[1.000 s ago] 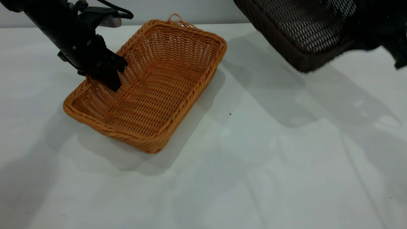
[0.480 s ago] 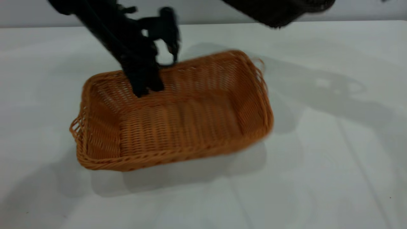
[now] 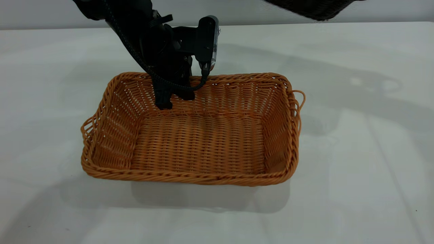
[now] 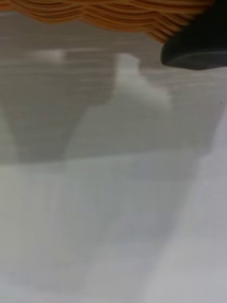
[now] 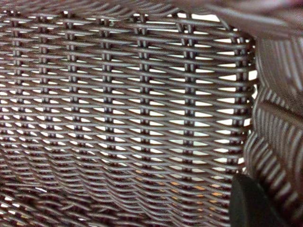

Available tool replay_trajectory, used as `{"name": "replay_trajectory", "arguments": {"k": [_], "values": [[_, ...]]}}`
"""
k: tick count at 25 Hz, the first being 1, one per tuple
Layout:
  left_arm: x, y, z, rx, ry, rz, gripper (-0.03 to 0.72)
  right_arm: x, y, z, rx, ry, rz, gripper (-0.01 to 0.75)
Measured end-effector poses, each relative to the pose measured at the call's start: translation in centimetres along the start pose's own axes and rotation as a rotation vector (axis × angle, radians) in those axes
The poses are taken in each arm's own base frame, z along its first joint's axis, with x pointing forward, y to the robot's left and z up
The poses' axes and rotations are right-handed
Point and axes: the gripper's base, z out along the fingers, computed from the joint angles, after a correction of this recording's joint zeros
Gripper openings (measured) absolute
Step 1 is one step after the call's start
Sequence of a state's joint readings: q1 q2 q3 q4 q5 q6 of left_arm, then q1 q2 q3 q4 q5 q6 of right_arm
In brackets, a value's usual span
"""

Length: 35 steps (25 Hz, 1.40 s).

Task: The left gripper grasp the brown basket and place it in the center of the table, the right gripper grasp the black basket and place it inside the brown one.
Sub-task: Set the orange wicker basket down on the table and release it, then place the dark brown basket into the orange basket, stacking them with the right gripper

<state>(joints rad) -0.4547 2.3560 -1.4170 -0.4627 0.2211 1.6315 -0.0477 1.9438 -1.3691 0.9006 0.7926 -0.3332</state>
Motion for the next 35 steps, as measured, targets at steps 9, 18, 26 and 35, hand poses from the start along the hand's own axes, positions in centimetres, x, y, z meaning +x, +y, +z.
{"name": "replay_trajectory", "arguments": {"k": [9, 18, 26, 35], "values": [[0.0, 0.9, 0.0, -0.1, -0.005, -0.029, 0.206, -0.9, -2.1, -1.5, 0.01, -0.019, 0.06, 0.082], [-0.9, 2.3, -2.5, -0.17, -0.031, -0.038, 0.432, -1.1, -2.7, -1.9, 0.012, -0.024, 0.073, 0.082], [-3.7, 2.7, -11.4, -0.055, -0.131, -0.076, 0.424, -2.0, -4.8, -3.4, 0.031, -0.067, 0.122, 0.082], [-6.1, 0.5, -26.5, -0.018, -0.205, -0.061, 0.379, -0.8, -3.7, -1.5, 0.024, 0.028, 0.066, 0.082]]}}
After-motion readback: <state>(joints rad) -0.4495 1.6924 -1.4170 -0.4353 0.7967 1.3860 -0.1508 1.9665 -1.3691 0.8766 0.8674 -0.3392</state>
